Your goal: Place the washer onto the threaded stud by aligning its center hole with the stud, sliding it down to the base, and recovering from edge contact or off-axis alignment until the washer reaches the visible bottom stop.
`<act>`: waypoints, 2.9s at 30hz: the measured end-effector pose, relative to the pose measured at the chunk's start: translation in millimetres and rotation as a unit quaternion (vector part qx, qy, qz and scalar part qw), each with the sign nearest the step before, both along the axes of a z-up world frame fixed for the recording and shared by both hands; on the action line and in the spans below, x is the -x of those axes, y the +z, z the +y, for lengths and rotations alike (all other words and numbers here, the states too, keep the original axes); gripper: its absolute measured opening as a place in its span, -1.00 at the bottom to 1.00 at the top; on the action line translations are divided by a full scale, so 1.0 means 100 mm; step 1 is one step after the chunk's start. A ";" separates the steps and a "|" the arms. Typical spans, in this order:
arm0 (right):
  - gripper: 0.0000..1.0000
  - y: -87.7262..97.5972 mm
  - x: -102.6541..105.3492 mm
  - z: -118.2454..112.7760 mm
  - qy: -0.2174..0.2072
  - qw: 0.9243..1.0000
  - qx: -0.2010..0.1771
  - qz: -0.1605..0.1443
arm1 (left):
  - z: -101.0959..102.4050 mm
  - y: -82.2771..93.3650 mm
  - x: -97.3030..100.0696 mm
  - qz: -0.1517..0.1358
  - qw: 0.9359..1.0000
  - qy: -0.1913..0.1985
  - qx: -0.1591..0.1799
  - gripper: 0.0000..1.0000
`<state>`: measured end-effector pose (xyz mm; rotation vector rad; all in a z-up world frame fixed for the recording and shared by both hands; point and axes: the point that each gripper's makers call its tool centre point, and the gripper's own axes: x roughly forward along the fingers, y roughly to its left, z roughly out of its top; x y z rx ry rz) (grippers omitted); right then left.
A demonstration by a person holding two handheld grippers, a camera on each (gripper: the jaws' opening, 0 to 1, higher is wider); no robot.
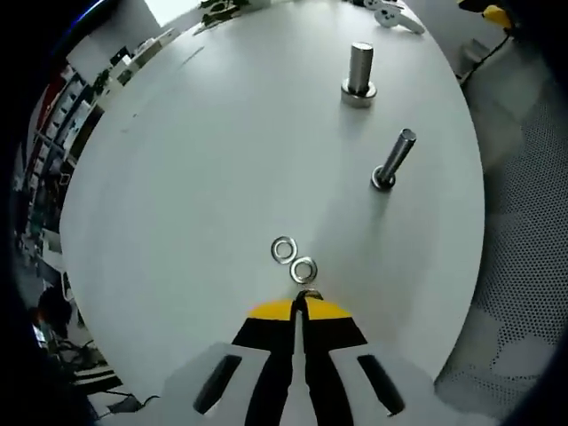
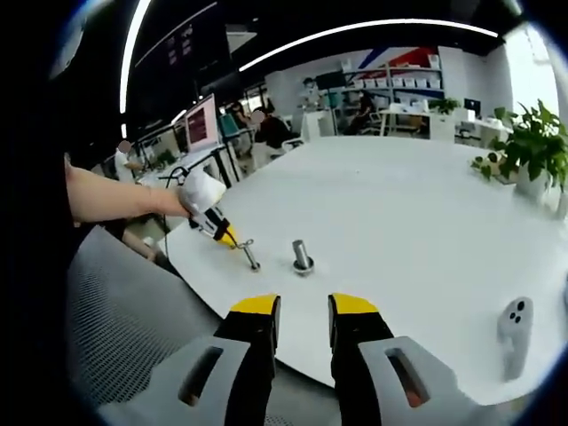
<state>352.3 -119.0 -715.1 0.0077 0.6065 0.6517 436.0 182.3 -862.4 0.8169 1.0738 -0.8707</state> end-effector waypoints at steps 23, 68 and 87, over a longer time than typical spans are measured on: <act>-0.52 0.02 0.00 0.02 0.006 1.000 -0.002 -0.007 | -0.33 0.46 0.10 0.004 0.994 0.067 0.083 -1.00; -0.52 0.03 -0.01 0.03 0.010 1.000 -0.003 -0.011 | -0.97 0.63 0.18 0.131 0.958 0.217 0.137 -1.00; -0.53 0.02 0.00 0.03 0.012 1.000 -0.002 -0.009 | -0.99 0.58 0.16 0.140 0.957 0.218 0.129 -1.00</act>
